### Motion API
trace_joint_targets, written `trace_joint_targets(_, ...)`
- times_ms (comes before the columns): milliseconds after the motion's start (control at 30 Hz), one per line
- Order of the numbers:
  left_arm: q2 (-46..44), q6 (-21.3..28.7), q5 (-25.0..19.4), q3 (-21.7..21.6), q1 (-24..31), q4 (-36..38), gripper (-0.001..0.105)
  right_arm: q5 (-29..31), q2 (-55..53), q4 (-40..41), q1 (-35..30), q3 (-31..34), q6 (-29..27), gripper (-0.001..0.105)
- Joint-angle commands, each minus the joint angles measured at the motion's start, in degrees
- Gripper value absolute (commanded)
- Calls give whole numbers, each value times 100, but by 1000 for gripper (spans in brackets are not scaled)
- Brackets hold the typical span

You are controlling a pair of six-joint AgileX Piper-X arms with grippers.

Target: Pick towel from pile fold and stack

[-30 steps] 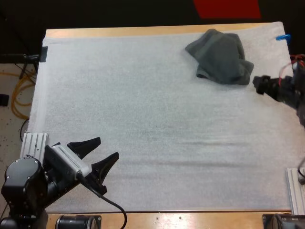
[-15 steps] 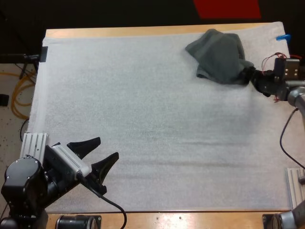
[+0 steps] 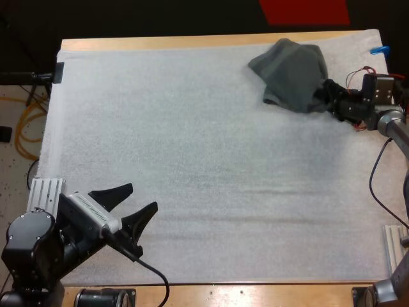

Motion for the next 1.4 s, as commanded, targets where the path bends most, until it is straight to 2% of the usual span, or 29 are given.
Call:
trace_joint_targets(0,-10,-55,-67,-41,5,-64,59,-167,-11,35,-14,-25,19,21)
trace_joint_targets(33,-10,-55,-93,-41,5,-64,59,-314,-50,33,-26,-25,-1,8)
trace_joint_targets(67,-10,-55,-95,-41,5,-64,59,-435,-100,11,-27,-25,-73,0)
trace_joint_targets(200,-10,-55,-95,-41,5,-64,59,-543,-492,22,-24,-25,-691,0)
trace_joint_targets(367,-10,-55,-126,-41,5,-64,59,-432,-1504,26,16,-25,-1670,0)
trace_joint_targets(500,-10,-55,-124,-41,5,-64,59,-35,-2189,17,16,-25,-1845,0)
trace_joint_targets(700,-10,-65,-110,-41,5,-64,59,-38,-3272,327,56,-25,-2439,0)
trace_joint_targets(800,-10,-64,-23,-41,5,-64,59,-47,-3739,725,85,-25,-2575,0)
trace_joint_targets(967,-10,-64,14,-41,5,-64,59,58,-4557,1952,143,-23,-3262,0)
trace_joint_targets(1167,-10,-64,14,-41,5,-64,59,969,-5124,3655,449,166,-4037,0)
trace_joint_targets(1233,-10,-64,14,-41,5,-64,59,1022,-5233,3942,621,355,-4056,0)
trace_joint_targets(1367,-10,-64,13,-29,5,-51,59,1045,-5309,3952,1230,839,-3835,0)
